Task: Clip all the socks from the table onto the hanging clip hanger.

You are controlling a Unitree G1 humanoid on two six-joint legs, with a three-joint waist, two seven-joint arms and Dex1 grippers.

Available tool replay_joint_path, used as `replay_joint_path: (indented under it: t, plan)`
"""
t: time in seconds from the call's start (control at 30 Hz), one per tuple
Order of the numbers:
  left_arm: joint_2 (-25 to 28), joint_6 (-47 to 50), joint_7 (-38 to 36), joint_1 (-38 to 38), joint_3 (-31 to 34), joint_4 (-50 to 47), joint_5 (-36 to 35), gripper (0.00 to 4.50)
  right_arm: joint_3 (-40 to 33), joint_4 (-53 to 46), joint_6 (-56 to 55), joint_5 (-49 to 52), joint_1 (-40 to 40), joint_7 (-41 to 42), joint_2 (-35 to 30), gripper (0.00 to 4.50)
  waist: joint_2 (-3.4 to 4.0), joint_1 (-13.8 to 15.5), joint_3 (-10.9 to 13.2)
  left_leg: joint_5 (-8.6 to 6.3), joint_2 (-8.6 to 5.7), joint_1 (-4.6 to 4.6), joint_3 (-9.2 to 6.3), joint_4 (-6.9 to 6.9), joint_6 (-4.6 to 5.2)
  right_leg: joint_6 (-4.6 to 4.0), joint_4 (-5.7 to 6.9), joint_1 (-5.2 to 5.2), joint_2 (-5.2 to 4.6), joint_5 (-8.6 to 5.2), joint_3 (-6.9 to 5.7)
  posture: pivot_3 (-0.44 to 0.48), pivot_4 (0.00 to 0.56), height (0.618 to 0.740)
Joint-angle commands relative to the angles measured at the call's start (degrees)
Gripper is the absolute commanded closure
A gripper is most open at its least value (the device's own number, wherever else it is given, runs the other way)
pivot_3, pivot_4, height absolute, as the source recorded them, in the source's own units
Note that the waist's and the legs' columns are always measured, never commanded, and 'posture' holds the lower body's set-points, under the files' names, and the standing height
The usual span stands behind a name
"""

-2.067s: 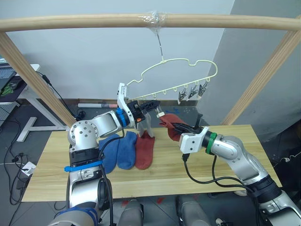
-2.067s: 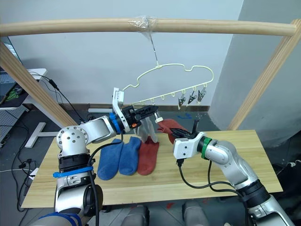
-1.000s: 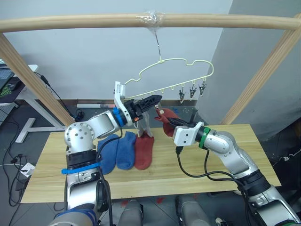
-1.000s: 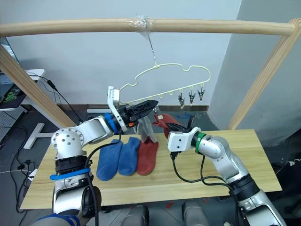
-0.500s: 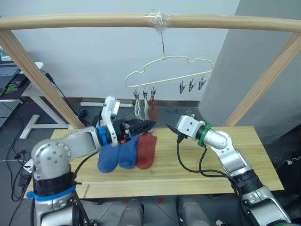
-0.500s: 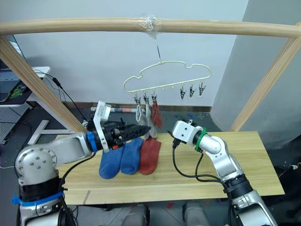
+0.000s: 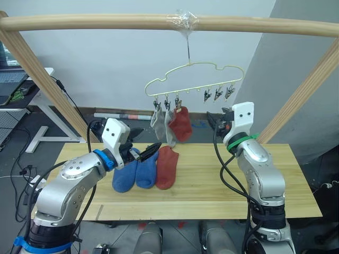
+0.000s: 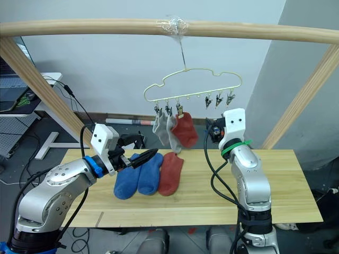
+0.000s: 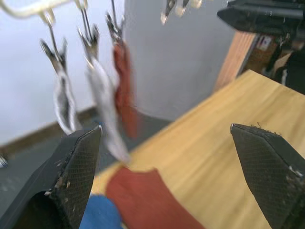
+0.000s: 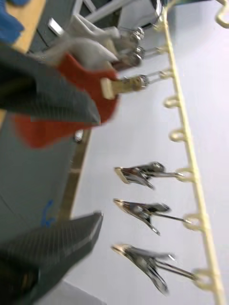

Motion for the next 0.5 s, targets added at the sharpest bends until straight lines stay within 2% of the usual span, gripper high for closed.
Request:
replay_joint_path:
  t: [0.03,0.23,0.5]
  plan:
    - [-1.5,-3.3,-1.0,-2.9,-1.0,0.0,1.4,0.0,0.5,-0.5,-0.6,0.4,-3.2,-2.4,0.8,1.89,0.0,-0.1,0.0,0.0,0.01,-0.15,-0.01,0.01,0.0,0.0,0.02,-0.12,0.01,0.01,-0.01,0.071,0.154,0.74]
    - [-2.6,-4.5,-1.6,-4.6,-1.5,0.9,3.1,0.0,1.3,2.3,-2.0,0.9,-4.7,-3.7,1.1,1.89,0.0,-0.9,0.0,0.0,0.01,-0.24,-0.02,0.01,0.01,0.03,0.03,-0.17,0.02,0.05,-0.01,0.07,0.158,0.74]
    - [-4.1,-4.3,-0.4,-6.3,-1.6,-0.7,3.9,0.0,1.1,11.5,-5.4,1.7,-9.8,-5.7,3.7,1.89,0.0,-1.2,0.0,0.02,0.02,-0.22,-0.05,0.03,0.03,0.04,0.08,-0.17,0.04,0.05,-0.03,0.097,0.169,0.74]
